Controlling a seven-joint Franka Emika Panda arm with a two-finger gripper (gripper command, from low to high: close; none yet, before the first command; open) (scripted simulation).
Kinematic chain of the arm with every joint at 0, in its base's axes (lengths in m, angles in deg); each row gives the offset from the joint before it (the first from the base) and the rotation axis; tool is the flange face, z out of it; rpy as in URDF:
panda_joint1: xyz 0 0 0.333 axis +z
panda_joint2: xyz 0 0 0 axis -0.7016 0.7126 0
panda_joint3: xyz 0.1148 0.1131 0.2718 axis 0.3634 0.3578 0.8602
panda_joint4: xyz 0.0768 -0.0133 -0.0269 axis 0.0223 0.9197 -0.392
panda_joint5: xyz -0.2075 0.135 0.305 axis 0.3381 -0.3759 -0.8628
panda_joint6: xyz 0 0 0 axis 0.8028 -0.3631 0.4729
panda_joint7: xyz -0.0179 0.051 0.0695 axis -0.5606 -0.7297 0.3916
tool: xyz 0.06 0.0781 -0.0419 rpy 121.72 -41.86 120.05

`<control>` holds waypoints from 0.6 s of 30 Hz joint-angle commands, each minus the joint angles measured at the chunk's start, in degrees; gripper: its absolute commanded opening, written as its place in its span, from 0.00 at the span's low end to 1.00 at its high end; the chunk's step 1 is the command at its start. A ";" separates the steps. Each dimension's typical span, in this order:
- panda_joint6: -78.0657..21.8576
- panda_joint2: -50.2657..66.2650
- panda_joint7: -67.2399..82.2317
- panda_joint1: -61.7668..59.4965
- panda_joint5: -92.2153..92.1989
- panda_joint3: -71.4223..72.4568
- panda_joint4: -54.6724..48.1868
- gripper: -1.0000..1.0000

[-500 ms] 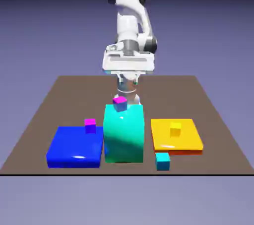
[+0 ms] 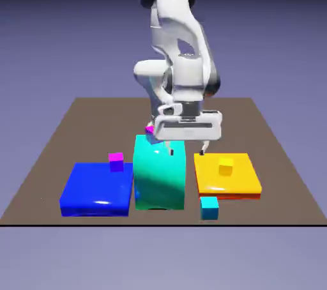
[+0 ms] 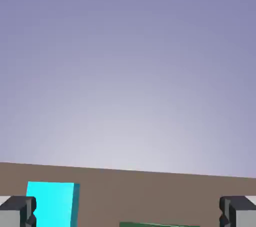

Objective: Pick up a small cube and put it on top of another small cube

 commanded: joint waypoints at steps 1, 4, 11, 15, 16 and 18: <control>-1.43 2.08 -0.85 -0.45 0.38 0.85 -1.40 0.50; -5.70 8.31 -3.39 -1.37 1.52 3.41 -5.59 0.50; -15.69 22.84 -9.33 -3.52 4.18 9.38 -15.36 0.50; -15.36 27.54 -11.07 -3.19 5.72 9.53 -17.01 0.50; -13.23 29.62 -11.74 -2.48 6.77 8.59 -16.89 0.50; -9.49 33.26 -12.91 -1.22 8.61 6.94 -16.67 0.50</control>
